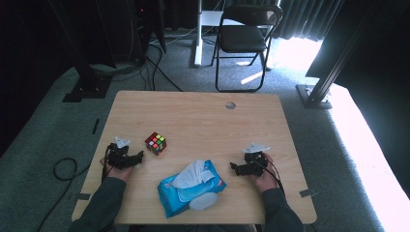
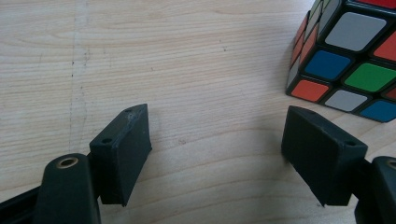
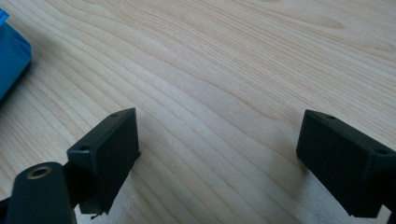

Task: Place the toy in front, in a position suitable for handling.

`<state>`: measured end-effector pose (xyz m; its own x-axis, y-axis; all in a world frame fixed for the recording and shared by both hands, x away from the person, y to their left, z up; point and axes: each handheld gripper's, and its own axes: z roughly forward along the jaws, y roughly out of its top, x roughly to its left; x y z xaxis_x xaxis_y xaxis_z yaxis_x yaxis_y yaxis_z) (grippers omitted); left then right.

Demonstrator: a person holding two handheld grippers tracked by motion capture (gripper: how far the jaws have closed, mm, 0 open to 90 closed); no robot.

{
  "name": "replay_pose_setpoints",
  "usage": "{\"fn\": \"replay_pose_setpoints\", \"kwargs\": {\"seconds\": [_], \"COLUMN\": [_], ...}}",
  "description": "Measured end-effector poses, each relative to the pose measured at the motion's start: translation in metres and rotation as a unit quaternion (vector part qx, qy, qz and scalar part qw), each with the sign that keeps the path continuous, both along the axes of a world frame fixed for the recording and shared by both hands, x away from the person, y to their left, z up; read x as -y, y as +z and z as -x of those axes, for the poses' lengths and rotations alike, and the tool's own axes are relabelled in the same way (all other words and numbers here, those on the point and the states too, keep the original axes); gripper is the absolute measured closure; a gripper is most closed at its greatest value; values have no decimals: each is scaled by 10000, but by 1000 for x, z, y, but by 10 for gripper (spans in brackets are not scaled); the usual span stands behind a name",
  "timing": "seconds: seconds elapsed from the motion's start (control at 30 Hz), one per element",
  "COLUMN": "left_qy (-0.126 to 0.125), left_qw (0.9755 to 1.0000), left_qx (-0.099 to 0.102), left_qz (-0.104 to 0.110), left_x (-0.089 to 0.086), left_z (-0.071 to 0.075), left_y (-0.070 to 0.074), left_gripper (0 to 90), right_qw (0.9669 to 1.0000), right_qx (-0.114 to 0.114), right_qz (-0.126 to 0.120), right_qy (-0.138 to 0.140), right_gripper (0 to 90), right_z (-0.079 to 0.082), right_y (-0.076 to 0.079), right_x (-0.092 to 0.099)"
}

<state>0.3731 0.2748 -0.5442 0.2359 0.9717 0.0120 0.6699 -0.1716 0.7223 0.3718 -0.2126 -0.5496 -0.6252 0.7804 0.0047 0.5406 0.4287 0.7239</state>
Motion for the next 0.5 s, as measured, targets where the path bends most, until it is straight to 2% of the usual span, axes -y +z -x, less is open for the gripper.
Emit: {"fn": "replay_pose_setpoints", "kwargs": {"seconds": [0.2,0.3,0.5], "left_qy": [-5,-173,-327], "left_qw": [10000,9998,9994], "left_qx": [-6,-15,-71], "left_qz": [5,-5,-21], "left_x": [0,-2,-5], "left_z": [0,-2,-3], "left_y": [0,0,1], "left_gripper": [240,240,242], "right_qw": [10000,10000,10000], "right_qx": [-5,-3,-4], "right_qz": [7,10,7], "right_qy": [-6,-7,-6], "right_gripper": [128,128,128], "right_z": [0,0,0], "right_y": [0,0,0], "right_x": [0,0,0]}}
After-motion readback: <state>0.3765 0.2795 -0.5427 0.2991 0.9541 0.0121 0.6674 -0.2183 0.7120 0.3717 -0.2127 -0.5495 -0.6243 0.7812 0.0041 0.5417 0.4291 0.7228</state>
